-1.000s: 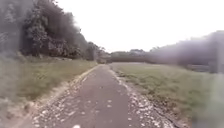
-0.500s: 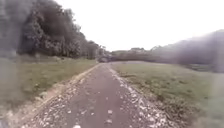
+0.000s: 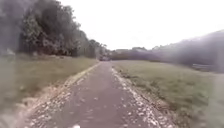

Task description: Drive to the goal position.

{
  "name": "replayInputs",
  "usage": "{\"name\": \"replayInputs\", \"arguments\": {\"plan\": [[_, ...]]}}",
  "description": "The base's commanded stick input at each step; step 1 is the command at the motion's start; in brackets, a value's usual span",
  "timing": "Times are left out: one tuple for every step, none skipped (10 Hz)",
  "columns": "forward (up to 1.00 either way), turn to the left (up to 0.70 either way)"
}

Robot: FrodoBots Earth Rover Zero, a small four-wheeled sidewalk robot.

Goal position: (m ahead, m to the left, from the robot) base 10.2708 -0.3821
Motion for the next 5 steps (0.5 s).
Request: {"name": "replayInputs", "arguments": {"plan": [[0.70, 0.00], [0.70, 0.00], [0.70, 0.00], [0.70, 0.00], [0.70, 0.00]]}}
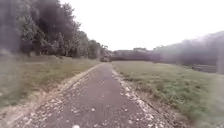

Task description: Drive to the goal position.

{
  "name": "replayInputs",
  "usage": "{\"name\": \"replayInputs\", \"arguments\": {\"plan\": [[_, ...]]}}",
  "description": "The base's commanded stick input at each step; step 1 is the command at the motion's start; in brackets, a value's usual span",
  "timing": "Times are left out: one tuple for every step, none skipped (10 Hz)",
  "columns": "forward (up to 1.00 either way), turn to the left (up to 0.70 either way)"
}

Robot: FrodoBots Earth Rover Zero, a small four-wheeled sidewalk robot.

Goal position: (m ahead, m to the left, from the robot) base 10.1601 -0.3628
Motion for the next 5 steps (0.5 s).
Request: {"name": "replayInputs", "arguments": {"plan": [[0.70, 0.00], [0.70, 0.00], [0.70, 0.00], [0.70, 0.00], [0.70, 0.00]]}}
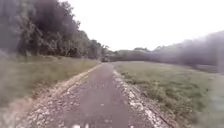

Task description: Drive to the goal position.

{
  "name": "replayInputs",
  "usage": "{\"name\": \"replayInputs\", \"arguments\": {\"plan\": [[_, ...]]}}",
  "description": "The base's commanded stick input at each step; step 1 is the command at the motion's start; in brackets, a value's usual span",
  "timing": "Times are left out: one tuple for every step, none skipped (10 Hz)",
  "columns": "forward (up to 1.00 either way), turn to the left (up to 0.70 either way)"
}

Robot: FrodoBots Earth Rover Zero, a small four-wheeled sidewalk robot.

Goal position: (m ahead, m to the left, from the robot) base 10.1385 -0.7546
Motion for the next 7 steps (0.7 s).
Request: {"name": "replayInputs", "arguments": {"plan": [[0.70, 0.00], [0.70, 0.00], [0.70, 0.00], [0.70, 0.00], [0.70, 0.00], [0.70, 0.00], [0.70, 0.00]]}}
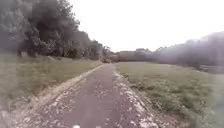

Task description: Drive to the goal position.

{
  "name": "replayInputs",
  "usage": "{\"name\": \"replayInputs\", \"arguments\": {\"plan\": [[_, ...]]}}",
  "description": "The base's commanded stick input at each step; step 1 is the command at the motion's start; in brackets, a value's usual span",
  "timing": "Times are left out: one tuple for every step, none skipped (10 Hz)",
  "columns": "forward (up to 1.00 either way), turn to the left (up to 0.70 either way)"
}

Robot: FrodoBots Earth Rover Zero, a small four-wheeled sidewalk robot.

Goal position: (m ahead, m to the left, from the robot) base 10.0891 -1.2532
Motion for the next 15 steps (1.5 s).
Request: {"name": "replayInputs", "arguments": {"plan": [[0.70, 0.00], [0.70, 0.00], [0.70, 0.00], [0.70, 0.00], [0.70, 0.00], [0.70, 0.00], [0.70, 0.00], [0.70, 0.00], [0.70, 0.00], [0.70, 0.00], [0.70, 0.00], [0.70, 0.00], [0.70, 0.00], [0.70, 0.00], [0.70, 0.00]]}}
